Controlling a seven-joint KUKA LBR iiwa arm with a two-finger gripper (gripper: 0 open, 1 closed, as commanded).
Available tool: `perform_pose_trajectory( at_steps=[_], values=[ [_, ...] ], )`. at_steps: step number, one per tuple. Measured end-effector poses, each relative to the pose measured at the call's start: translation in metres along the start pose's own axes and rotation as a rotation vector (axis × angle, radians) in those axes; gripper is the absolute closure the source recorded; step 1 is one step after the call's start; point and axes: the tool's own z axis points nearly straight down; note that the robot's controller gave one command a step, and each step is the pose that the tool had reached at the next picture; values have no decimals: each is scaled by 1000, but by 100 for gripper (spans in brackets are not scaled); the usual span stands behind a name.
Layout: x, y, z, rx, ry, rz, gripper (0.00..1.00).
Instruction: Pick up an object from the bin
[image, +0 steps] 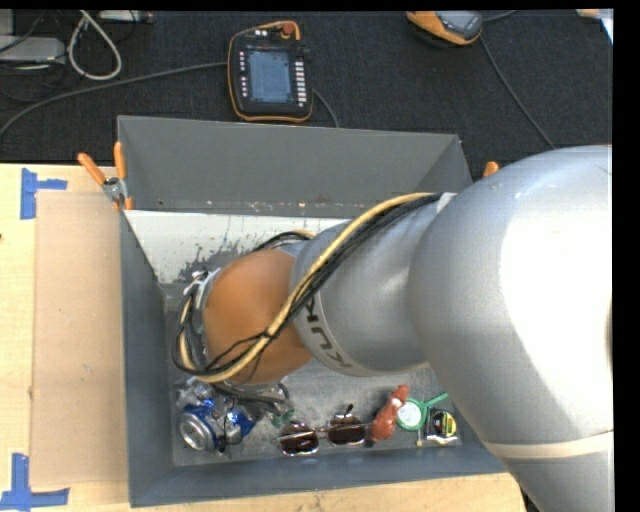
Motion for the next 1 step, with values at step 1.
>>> perform_pose_trajectory(
  at_steps=[1],
  values=[
    [4, 1, -17, -2, 13, 1, 100]
  ],
)
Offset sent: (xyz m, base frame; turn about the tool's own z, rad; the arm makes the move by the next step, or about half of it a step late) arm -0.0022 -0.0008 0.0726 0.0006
